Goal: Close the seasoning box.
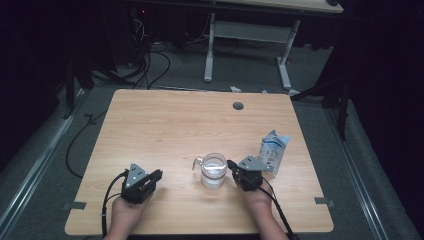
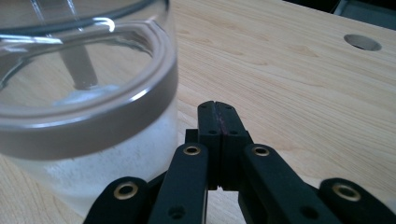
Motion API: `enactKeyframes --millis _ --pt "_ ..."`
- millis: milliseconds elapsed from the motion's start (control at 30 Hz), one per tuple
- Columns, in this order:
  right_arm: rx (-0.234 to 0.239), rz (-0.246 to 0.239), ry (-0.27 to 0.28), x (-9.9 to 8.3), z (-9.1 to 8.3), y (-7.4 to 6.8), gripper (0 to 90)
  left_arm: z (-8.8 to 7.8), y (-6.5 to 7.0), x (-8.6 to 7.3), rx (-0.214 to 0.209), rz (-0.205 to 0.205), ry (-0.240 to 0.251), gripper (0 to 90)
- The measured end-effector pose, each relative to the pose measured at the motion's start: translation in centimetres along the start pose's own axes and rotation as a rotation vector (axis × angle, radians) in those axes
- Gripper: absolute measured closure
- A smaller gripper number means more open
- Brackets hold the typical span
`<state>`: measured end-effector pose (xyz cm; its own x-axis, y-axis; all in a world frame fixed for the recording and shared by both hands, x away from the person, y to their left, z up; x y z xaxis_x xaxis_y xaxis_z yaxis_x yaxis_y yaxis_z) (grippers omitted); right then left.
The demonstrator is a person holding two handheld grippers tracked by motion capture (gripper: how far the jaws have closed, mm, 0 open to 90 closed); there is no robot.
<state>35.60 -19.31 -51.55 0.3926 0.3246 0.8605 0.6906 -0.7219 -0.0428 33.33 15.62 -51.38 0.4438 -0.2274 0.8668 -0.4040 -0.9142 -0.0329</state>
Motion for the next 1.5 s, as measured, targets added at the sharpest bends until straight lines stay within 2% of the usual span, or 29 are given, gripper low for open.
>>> enactKeyframes --millis 33,200,267,433,800,1100,1300,1500 --pt "0.001 -0.013 -0.011 0.0 0.2 -0.3 90.0 -0.2 -0.6 0.0 0.006 -0.002 0.004 79.1" --pt "-0.006 -0.022 -0.021 -0.1 0.1 -0.8 90.0 -0.7 -1.7 -0.4 0.029 -0.001 0.016 71.6" --pt "-0.004 -0.026 -0.021 -0.2 0.0 -0.9 90.0 -1.2 -2.5 -0.9 0.042 -0.011 0.020 70.2" --pt "-0.008 -0.028 -0.030 -0.4 -0.4 -1.4 90.0 -1.7 -3.6 -1.6 0.064 -0.041 0.028 67.6" --pt "0.004 -0.038 -0.018 -1.1 -1.3 -3.2 90.0 -1.6 -4.0 -1.9 0.074 -0.059 0.029 65.1" --pt "0.017 -0.047 -0.007 -1.5 -1.8 -4.8 90.0 -1.3 -3.8 -2.1 0.064 -0.054 0.017 64.2" --pt "0.026 -0.054 -0.006 -1.5 -1.9 -5.3 90.0 -1.5 -3.5 -2.1 0.066 -0.043 0.018 63.9" --pt "0.053 -0.067 -0.001 -1.7 -2.0 -6.5 90.0 -1.5 -3.2 -2.0 0.061 -0.032 0.022 63.5"
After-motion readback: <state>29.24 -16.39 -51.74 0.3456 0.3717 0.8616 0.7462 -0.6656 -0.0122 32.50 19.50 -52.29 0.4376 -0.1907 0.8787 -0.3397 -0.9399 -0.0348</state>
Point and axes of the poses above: each handheld gripper's, and its own axes: z roughly forward along the jaws, x roughly out of its top, y roughly to its right, the point moved 1 cm from there along z, roughly forward along the jaws, and after that the axes turned 13 degrees about x, right-handed, at the moved point
